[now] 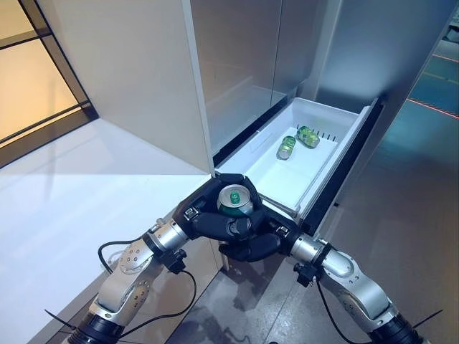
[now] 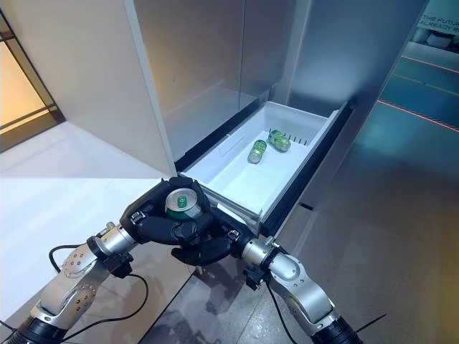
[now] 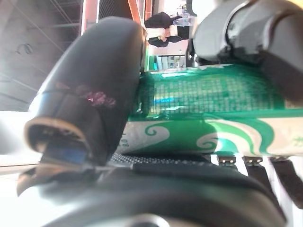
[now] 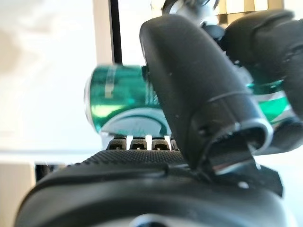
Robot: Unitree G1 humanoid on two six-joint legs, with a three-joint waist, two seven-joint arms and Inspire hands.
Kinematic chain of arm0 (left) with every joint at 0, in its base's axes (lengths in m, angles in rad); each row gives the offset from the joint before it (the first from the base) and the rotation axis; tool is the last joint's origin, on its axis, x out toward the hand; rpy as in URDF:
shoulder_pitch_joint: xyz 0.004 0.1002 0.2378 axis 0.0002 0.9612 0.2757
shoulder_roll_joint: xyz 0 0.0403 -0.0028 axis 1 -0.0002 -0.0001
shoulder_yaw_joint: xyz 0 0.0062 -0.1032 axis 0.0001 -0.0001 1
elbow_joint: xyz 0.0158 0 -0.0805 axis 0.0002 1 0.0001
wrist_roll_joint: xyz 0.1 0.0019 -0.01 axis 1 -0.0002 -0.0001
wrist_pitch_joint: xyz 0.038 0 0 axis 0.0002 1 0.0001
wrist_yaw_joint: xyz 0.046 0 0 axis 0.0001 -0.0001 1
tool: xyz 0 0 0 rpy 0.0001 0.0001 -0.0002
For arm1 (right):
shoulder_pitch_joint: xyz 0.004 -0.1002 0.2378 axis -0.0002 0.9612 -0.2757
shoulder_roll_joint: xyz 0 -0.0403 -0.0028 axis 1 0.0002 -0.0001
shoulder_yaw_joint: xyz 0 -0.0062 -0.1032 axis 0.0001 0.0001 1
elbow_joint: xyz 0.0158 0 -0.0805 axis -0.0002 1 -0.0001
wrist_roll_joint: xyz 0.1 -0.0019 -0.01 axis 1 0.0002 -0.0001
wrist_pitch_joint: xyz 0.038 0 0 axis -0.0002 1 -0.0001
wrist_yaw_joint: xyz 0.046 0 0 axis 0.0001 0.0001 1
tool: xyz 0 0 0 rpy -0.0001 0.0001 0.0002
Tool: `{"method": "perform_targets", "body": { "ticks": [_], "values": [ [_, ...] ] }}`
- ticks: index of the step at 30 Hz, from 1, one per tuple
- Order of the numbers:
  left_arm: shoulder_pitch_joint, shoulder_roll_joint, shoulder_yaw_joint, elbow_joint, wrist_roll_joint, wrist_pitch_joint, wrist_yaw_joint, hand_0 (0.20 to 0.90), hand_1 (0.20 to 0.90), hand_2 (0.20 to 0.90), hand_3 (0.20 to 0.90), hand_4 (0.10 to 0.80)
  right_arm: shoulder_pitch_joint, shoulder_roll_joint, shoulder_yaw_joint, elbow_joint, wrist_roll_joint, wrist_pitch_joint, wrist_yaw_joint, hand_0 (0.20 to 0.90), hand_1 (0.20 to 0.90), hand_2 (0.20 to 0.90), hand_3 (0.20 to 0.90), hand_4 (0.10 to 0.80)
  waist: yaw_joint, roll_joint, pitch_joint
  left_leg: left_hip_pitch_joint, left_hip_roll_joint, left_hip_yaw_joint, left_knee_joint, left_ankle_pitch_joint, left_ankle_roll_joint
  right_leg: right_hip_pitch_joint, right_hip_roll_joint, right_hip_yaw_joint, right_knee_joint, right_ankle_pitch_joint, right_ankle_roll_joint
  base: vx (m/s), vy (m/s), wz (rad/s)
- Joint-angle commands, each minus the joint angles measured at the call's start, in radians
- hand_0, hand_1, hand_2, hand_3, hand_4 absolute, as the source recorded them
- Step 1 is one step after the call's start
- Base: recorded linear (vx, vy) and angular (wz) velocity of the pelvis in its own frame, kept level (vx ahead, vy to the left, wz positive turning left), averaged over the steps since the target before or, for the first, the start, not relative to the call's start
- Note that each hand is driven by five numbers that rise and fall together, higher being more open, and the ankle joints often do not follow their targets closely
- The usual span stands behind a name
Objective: Put drinks into fridge and close the fridge
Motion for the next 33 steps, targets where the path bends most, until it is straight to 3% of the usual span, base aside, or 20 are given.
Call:
{"method": "perform_targets", "body": {
  "ticks": [1, 12, 24, 29, 33],
  "values": [
    [-0.184, -0.063, 0.091, -0.127, -0.125, -0.175, -0.007, 0.3, 0.3, 0.3, 0.2, 0.1, -0.143, 0.046, -0.082, -0.11, -0.101, -0.156, -0.127, 0.9, 0.9, 0.9, 0.9, 0.8, -0.007, -0.015, -0.055, 0.016, -0.037, -0.007, 0.018, -0.074, 0.016, -0.02, 0.027, 0.015, 0.065, -0.057, 0.024, 0.0, 0.0, 0.0],
    [-0.207, -0.072, 0.101, -0.119, -0.116, -0.158, 0.003, 0.3, 0.3, 0.3, 0.2, 0.1, -0.175, 0.033, -0.112, -0.088, -0.16, -0.14, -0.213, 0.9, 0.9, 0.9, 0.9, 0.8, -0.011, -0.013, -0.056, 0.009, -0.041, -0.01, 0.027, -0.072, 0.015, -0.028, 0.029, 0.025, 0.067, -0.047, 0.023, 0.0, 0.0, 0.0],
    [-0.201, -0.077, 0.084, -0.112, -0.111, -0.183, 0.006, 0.3, 0.3, 0.3, 0.2, 0.1, -0.138, 0.082, -0.098, -0.034, 0.059, -0.063, -0.279, 0.9, 0.9, 0.9, 0.9, 0.8, -0.017, -0.01, -0.058, 0.021, -0.042, -0.017, 0.025, -0.082, 0.017, -0.02, 0.035, 0.036, 0.067, -0.057, 0.024, 0.01, 0.002, 0.0],
    [-0.197, -0.076, 0.074, -0.111, -0.11, -0.188, 0.015, 0.3, 0.3, 0.3, 0.2, 0.1, -0.097, 0.144, -0.059, -0.032, 0.306, -0.027, -0.217, 0.9, 0.9, 0.9, 0.9, 0.8, -0.02, -0.008, -0.057, 0.021, -0.042, -0.017, 0.027, -0.082, 0.018, -0.022, 0.038, 0.041, 0.072, -0.061, 0.022, 0.0, 0.0, 0.0],
    [-0.202, -0.066, 0.062, -0.108, -0.121, -0.195, 0.022, 0.3, 0.3, 0.3, 0.2, 0.1, -0.082, 0.167, -0.028, -0.018, 0.336, -0.04, -0.206, 0.9, 0.9, 0.9, 0.9, 0.8, -0.018, -0.009, -0.059, 0.021, -0.042, -0.018, 0.027, -0.08, 0.017, -0.019, 0.037, 0.036, 0.07, -0.061, 0.023, 0.0, 0.0, 0.0]
  ]
}}
